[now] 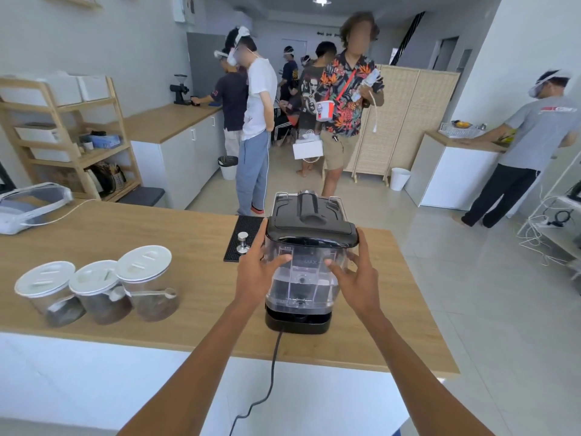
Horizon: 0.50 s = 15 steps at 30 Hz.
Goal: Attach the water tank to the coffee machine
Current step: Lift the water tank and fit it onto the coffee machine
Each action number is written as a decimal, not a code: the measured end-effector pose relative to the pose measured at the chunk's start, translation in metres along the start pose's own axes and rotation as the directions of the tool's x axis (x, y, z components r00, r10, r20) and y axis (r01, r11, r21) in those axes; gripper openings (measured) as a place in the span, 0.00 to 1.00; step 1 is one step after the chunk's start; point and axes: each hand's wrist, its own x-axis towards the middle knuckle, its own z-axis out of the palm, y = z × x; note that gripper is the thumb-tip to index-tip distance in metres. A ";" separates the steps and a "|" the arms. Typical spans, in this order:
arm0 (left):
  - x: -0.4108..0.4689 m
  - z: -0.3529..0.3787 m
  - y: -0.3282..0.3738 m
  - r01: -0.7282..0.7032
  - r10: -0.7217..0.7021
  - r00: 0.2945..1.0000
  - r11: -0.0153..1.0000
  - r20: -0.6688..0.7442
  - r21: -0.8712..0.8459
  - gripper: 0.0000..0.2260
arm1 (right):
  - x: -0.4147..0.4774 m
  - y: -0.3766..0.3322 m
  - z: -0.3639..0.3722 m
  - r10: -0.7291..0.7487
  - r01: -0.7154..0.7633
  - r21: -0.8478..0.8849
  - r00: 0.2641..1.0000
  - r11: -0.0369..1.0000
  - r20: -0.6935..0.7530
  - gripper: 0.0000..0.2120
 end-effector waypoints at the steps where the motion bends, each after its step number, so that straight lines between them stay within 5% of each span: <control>1: 0.001 -0.001 0.000 0.005 -0.005 1.000 1.000 0.000 -0.015 0.42 | 0.001 0.000 0.002 0.006 -0.006 0.003 1.000 1.000 -0.001 0.44; 15: 0.009 0.007 -0.011 0.019 -0.017 1.000 0.997 0.020 -0.075 0.42 | 0.006 0.009 0.004 -0.014 0.014 -0.003 0.998 1.000 -0.057 0.43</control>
